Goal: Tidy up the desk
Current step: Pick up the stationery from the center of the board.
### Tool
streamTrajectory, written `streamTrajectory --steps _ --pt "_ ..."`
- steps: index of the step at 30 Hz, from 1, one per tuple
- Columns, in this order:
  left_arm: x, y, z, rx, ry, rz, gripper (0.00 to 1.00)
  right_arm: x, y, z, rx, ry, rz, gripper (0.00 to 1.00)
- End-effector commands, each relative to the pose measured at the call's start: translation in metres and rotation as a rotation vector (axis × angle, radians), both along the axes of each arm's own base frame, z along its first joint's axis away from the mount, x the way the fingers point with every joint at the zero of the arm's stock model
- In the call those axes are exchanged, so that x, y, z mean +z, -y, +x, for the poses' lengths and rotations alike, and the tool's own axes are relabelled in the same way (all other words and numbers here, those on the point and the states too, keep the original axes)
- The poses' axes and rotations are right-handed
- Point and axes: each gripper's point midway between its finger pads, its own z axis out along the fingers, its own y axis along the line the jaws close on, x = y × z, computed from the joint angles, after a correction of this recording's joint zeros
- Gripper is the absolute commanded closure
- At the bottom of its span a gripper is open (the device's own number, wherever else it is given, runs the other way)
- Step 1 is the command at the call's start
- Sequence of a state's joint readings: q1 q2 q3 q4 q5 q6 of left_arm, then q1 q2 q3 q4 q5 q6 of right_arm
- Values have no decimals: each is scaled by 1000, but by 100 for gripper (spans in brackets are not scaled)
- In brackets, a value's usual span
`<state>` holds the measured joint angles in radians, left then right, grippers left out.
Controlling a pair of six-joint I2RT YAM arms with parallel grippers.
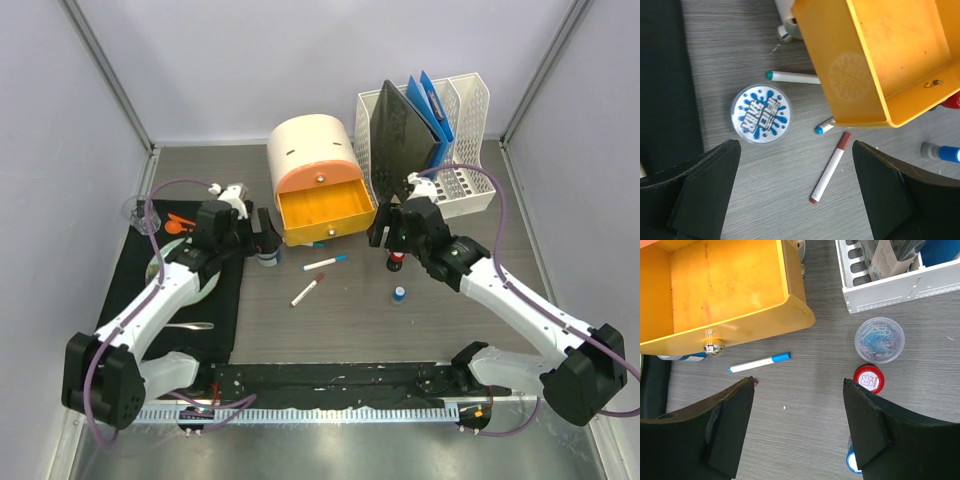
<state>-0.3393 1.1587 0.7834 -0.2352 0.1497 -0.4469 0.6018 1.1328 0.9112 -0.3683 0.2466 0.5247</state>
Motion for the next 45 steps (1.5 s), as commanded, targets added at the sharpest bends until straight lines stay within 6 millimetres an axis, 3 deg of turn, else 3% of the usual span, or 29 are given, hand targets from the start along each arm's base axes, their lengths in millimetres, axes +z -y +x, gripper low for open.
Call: streamTrajectory --steps 1,5,8,11,12,17,27,34,45 --pt "28 -17 4 97 114 14 0 16 5 2 -21 52 19 23" --pt "31 -23 1 115 134 22 0 13 6 1 -24 48 20 23" --pt "32 -16 1 84 123 8 0 13 6 2 -26 46 19 23" --pt "20 -23 3 134 70 29 0 16 8 1 -34 55 20 23" --pt "15 -37 5 210 56 71 0 16 10 0 -38 56 19 23" --pt "-3 -54 6 326 -8 121 0 21 14 -2 -48 65 24 22" --pt "-25 -38 23 288 -78 115 0 13 18 -4 -58 49 13 22" --pt "-22 -25 43 257 -73 98 0 5 22 -4 -67 35 0 22" --pt "-43 -17 49 248 -141 100 0 2 30 -3 -84 30 -1 22"
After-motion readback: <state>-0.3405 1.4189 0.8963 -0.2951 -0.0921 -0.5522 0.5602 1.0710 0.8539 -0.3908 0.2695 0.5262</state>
